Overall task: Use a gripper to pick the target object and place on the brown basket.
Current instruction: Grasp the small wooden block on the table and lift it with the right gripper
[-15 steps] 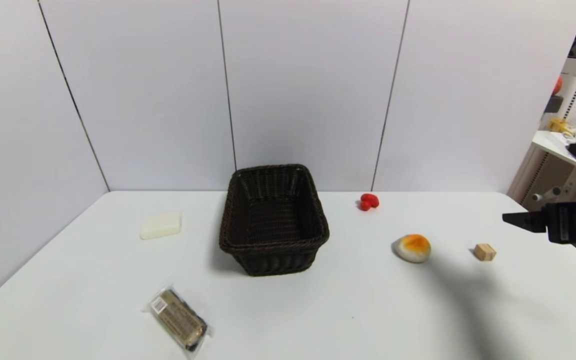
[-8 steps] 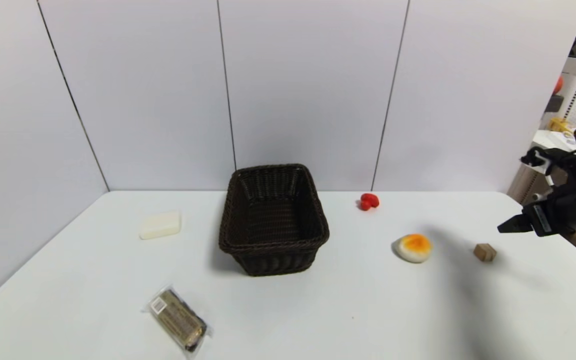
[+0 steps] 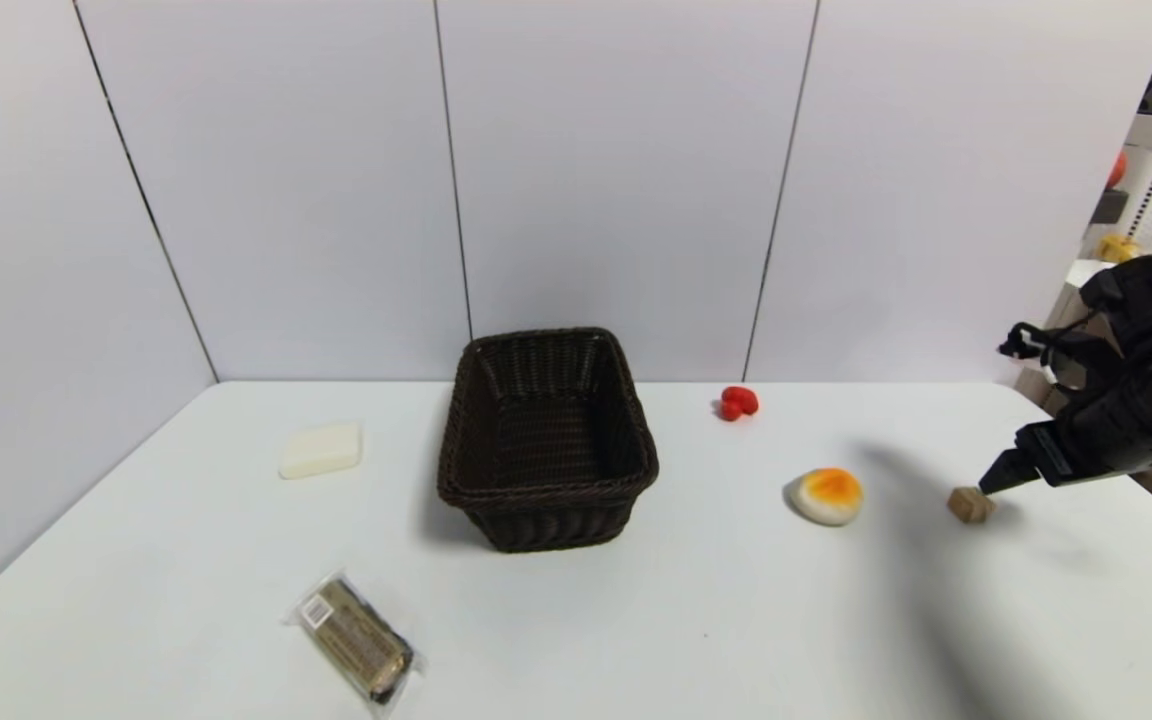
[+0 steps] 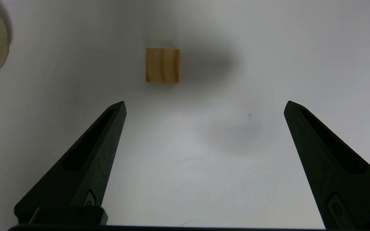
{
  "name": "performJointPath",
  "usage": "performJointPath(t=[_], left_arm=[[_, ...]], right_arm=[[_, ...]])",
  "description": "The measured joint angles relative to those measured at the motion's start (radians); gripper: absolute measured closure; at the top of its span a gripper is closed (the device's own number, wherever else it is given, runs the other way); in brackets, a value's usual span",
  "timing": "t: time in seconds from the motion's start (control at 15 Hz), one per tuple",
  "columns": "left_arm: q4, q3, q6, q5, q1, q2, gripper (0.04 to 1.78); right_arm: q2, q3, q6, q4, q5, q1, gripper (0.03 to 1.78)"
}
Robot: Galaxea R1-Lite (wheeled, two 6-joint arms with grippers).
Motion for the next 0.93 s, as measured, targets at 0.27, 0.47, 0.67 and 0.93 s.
performJointPath(t=[0.27,0.47,0.67,0.93], left_arm=[[0.0,0.0,0.0,0.0,0.0,0.0,0.13],[0.0,0.0,0.0,0.0,0.0,0.0,0.13],[0.0,0.0,0.0,0.0,0.0,0.0,0.13],[0.0,0.0,0.0,0.0,0.0,0.0,0.13]], right_arm=[[0.043,-0.013,0.089,0.0,-0.031,0.045,0.11],[0.069,-0.025,0.129,0.001,-0.03,0.069,0.11],[0.092,-0.027,0.142,0.001,-0.03,0.074,0.11],[0.126,-0.039,0.156,0.0,-0.03,0.077,0.11]])
